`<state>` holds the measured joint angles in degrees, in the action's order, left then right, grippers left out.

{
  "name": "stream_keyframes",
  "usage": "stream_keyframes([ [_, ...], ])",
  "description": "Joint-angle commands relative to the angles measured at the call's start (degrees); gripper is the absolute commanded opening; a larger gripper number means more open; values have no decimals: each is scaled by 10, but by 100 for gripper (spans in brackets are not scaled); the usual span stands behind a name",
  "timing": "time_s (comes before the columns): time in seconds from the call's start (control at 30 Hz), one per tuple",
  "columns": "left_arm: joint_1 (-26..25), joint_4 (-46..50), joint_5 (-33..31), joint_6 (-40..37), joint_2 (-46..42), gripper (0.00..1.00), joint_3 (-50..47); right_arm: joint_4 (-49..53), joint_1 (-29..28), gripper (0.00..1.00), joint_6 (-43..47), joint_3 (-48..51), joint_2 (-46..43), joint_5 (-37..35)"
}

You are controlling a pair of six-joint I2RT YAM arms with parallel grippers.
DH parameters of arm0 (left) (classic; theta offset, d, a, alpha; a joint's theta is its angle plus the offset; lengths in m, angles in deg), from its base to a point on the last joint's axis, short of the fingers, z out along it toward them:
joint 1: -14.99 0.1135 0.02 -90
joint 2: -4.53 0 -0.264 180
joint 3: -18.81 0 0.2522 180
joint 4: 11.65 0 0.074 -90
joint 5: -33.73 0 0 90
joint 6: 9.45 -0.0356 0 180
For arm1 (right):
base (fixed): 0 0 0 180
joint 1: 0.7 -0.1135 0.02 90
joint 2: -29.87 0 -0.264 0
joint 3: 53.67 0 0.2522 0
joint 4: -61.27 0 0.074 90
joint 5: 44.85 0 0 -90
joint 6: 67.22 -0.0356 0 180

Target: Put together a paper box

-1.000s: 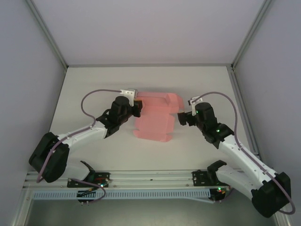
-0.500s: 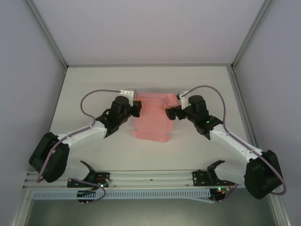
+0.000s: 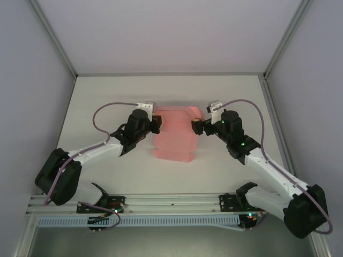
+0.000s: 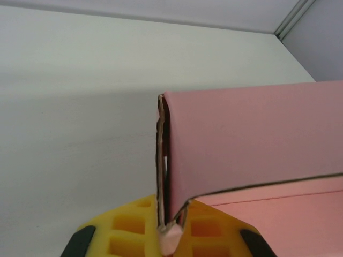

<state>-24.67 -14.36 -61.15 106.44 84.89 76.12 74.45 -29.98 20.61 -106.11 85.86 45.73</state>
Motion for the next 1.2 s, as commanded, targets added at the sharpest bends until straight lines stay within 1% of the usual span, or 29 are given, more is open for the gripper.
stream_keyframes([
  [0.0, 19, 1, -6, 9, -8, 0, 1, 43, 4, 100, -12, 5, -55, -39],
  [0.13, 30, 20, -21, 1, -23, 0, -3, 104, 40, 100, -28, -23, -82, -49],
  [0.2, 33, 26, -24, -3, -32, 0, -8, 107, 66, 100, -45, -29, -85, -62],
  [0.3, 34, 35, -32, -5, -43, 0, -15, 104, 124, 100, -74, -37, -71, -43],
  [0.33, 34, 34, -30, -6, -47, 0, -18, 103, 146, 100, -79, -41, -60, -16],
  [0.37, 34, 32, -21, -11, -51, 0, -21, 102, 170, 100, -80, -49, -42, 29],
  [0.43, 34, 29, -7, -14, -56, 0, -24, 96, 193, 100, -65, -66, -4, 111],
  [0.5, 33, 29, 8, -18, -61, 0, -25, 97, 196, 100, -34, -86, 35, 190],
  [0.6, 33, 23, 31, -24, -68, 0, -29, 81, 193, 98, 21, -109, 93, 394],
  [0.63, 33, 21, 36, -23, -71, 0, -31, 77, 190, 98, 24, -117, 112, 440],
  [0.67, 34, 21, 41, -24, -72, 0, -31, 76, 185, 97, 29, -123, 125, 462],
  [0.77, 33, 21, 47, -24, -72, 0, -30, 109, 163, 90, 70, -142, 150, 483],
  [0.87, 33, 21, 48, -24, -68, 0, -27, 150, 136, 86, 122, -152, 160, 506],
  [0.93, 32, 23, 48, -23, -65, 0, -23, 168, 117, 81, 147, -153, 161, 517],
  [0.97, 32, 23, 47, -23, -62, 0, -21, 173, 109, 80, 152, -151, 163, 513],
  [1.07, 33, 24, 49, -21, -55, 0, -15, 158, 95, 80, 140, -146, 163, 474],
  [1.17, 32, 23, 53, -22, -49, 0, -11, 128, 86, 75, 117, -142, 169, 431],
])
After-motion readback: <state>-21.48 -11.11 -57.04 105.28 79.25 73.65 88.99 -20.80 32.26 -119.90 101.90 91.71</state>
